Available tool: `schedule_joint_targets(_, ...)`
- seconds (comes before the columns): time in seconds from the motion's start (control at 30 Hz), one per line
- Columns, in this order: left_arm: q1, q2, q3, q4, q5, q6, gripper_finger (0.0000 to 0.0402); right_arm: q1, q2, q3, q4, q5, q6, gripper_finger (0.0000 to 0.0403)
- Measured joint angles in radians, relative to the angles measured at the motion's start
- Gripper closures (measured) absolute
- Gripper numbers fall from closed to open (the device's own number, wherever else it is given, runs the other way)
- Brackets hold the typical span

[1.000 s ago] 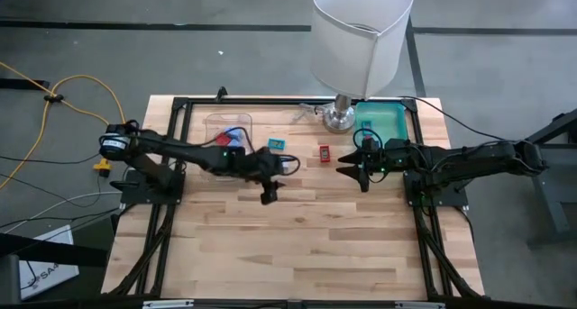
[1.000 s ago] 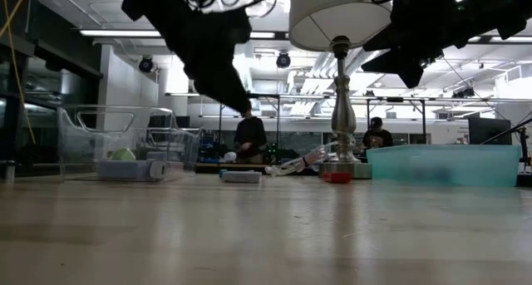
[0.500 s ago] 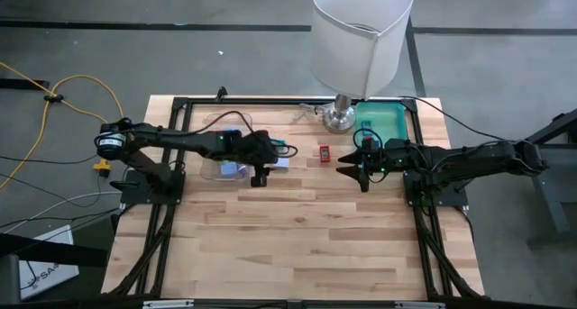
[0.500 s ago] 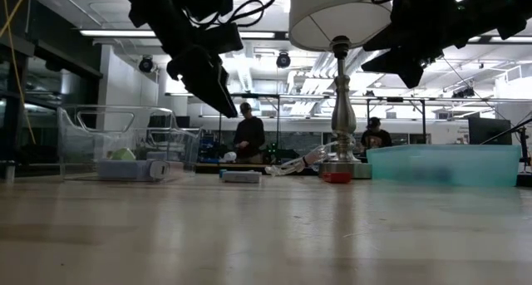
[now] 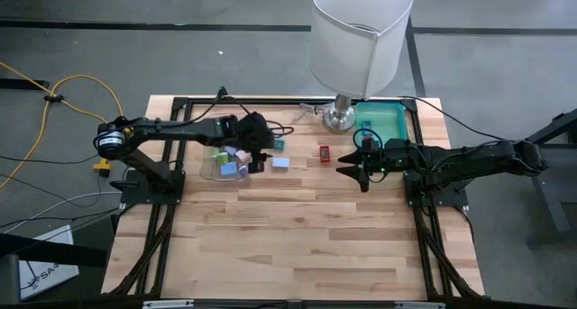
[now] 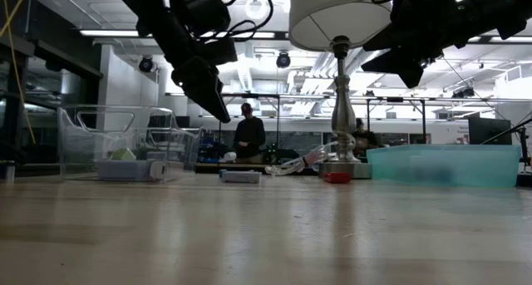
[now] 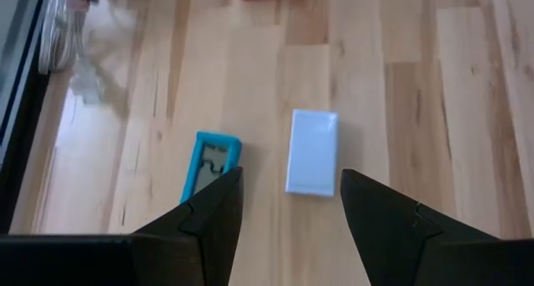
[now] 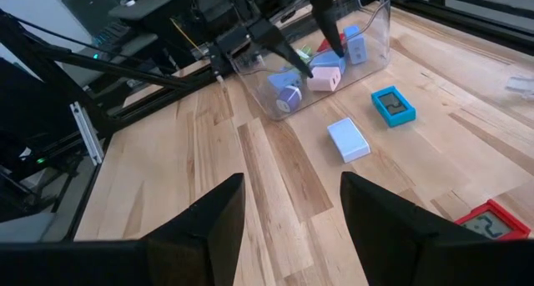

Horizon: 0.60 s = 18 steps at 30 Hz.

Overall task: Pick & Place Office items
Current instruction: Put the white mini digital clock into the light blue bin

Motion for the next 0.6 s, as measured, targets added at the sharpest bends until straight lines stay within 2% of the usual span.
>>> schedule_joint_targets(0.13, 0.007, 0.0, 0.033, -0.044, 0.005, -0.013, 0.0209, 0.0, 0.0, 0.0, 0.0, 0.0, 0.0, 0.0218)
schedule_joint_targets(0.33, -0.059, 0.025, 0.081, -0.057, -0.023, -0.121, 0.0209, 0.0, 0.0, 0.0, 0.0, 0.0, 0.0, 0.0219)
schedule_joint_targets(0.6, -0.085, 0.228, 0.348, -0.311, -0.021, -0.091, 0.0209, 0.0, 0.0, 0.0, -0.002, 0.0, 0.0, 0.0218)
